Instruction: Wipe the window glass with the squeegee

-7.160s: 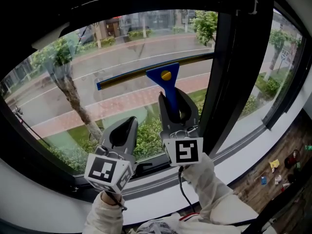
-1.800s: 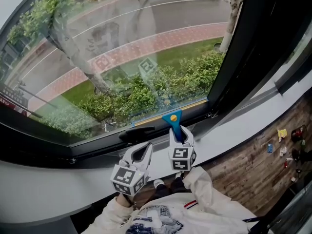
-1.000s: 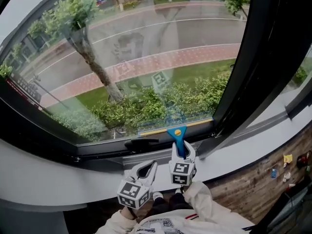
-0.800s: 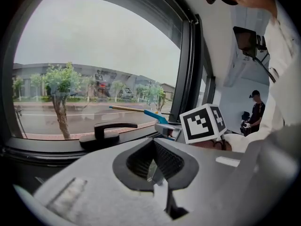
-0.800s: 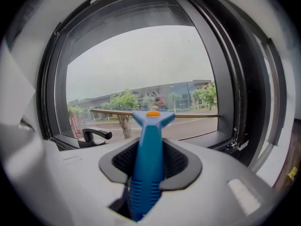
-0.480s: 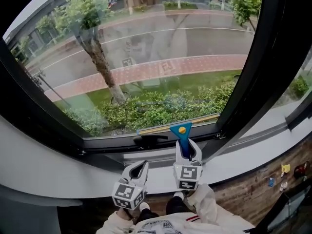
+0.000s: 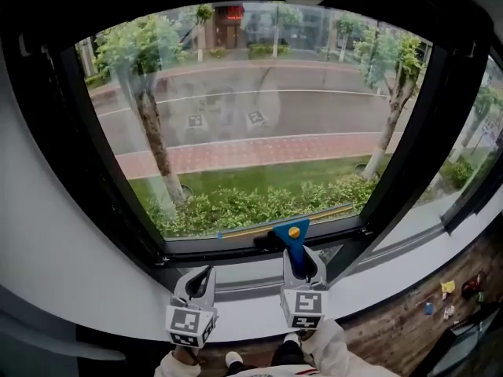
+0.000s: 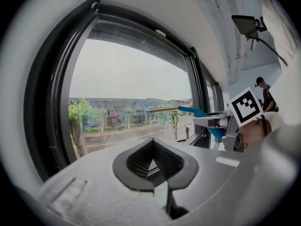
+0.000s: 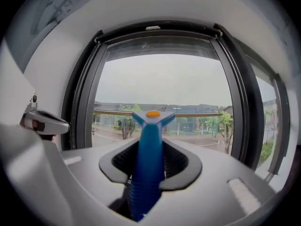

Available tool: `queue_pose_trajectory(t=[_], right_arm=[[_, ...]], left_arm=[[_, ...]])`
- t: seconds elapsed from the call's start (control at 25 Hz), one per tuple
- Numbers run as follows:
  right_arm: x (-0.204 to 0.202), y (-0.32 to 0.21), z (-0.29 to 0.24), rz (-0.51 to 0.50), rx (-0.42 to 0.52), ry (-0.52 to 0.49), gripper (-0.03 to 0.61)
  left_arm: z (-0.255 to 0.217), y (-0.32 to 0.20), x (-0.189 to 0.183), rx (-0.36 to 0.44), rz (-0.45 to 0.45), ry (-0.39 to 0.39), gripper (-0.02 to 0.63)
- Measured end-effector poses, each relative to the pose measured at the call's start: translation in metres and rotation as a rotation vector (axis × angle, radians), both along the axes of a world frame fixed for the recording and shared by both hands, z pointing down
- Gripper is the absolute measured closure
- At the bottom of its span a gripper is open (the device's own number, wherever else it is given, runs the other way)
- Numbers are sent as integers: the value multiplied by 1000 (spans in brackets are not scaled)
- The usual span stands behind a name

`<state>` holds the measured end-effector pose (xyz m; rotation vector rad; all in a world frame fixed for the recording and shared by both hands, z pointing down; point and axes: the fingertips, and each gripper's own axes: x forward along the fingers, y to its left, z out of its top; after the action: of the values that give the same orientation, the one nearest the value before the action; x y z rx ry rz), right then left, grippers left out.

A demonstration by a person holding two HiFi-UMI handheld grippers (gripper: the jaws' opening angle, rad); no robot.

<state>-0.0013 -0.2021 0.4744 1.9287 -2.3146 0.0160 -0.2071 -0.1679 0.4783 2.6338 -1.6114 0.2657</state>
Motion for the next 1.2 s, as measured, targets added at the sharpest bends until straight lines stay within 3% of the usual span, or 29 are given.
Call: queue_pose_trajectory(t=[0.12, 0.24, 0.72, 1.0, 1.2], right_arm=[[-40, 12, -33, 4, 52, -1, 445], [-67, 13, -76, -9, 106, -14, 445], [-95, -57, -332, -10, 470, -64, 446], [-118, -85, -403, -45, 555, -90, 446], [-130, -101, -429, -62, 568, -107, 446]], left_arm=[[-35, 2, -35, 91, -3, -31, 614], [-86, -2, -47, 185, 5, -18, 615], [-312, -56, -41, 515, 30, 25, 615], [-397, -68, -32, 647, 28, -8, 617], [-428, -76, -37, 679, 19, -23, 617]])
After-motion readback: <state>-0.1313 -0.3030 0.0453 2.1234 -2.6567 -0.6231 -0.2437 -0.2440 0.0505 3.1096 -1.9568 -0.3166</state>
